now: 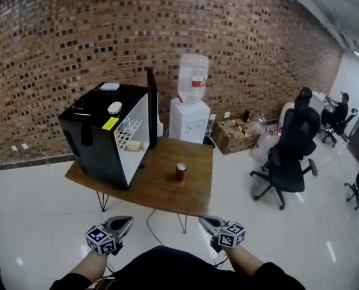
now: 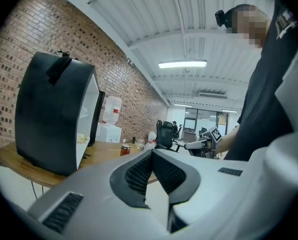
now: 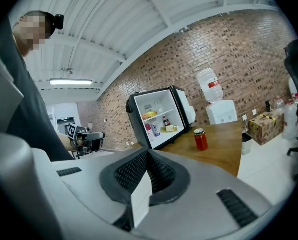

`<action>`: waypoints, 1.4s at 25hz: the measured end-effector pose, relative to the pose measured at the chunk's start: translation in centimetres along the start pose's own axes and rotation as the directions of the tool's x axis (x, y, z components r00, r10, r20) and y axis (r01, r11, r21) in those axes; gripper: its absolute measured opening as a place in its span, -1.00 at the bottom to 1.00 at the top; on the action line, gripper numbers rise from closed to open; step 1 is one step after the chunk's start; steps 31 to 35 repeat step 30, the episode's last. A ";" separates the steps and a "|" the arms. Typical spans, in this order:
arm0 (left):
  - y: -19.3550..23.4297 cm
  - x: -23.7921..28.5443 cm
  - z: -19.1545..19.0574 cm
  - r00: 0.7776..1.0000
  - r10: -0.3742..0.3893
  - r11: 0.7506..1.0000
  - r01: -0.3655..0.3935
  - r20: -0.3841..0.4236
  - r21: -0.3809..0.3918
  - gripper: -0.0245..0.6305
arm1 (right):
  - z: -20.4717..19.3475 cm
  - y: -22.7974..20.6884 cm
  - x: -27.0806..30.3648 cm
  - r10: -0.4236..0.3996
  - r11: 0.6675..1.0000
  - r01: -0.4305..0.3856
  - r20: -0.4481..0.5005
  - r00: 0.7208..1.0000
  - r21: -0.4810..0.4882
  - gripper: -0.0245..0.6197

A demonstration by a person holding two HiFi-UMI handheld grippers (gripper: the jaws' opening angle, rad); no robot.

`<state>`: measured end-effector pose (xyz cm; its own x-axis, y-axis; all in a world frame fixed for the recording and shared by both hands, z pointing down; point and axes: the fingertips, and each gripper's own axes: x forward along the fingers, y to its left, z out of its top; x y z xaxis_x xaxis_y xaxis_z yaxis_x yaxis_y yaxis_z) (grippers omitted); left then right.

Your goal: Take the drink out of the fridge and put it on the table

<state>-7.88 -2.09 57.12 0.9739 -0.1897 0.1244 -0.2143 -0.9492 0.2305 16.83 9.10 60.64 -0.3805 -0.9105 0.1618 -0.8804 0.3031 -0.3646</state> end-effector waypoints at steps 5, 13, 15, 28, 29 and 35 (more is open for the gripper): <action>0.4 -1.2 -0.8 1.000 -0.002 0.999 0.003 0.020 -0.040 -0.94 | 0.1 1.9 1.7 0.007 1.000 -0.007 -0.019 1.000 -0.016 -0.95; 0.0 -1.0 -0.2 1.000 -0.001 1.000 0.001 0.029 -0.019 -0.95 | -0.1 1.9 1.7 0.028 0.998 -0.031 -0.073 0.997 -0.049 -0.95; 0.1 -0.9 -0.1 0.999 0.007 1.000 -0.006 0.033 -0.021 -0.94 | -0.1 1.9 1.7 0.039 0.998 -0.043 -0.080 0.996 -0.056 -0.95; 0.2 0.0 0.1 0.999 0.006 1.000 -0.006 0.033 -0.015 -0.94 | 0.1 0.5 1.5 0.051 0.996 -0.057 -0.087 0.995 -0.064 -0.95; 0.4 0.0 0.0 0.999 0.008 1.000 -0.008 0.033 -0.015 -0.94 | 0.1 0.4 1.5 0.050 0.996 -0.056 -0.088 0.995 -0.064 -0.95; 0.5 -0.1 0.0 0.999 0.010 1.000 -0.009 0.033 -0.016 -0.94 | 0.0 0.3 1.5 0.049 0.996 -0.055 -0.089 0.995 -0.064 -0.95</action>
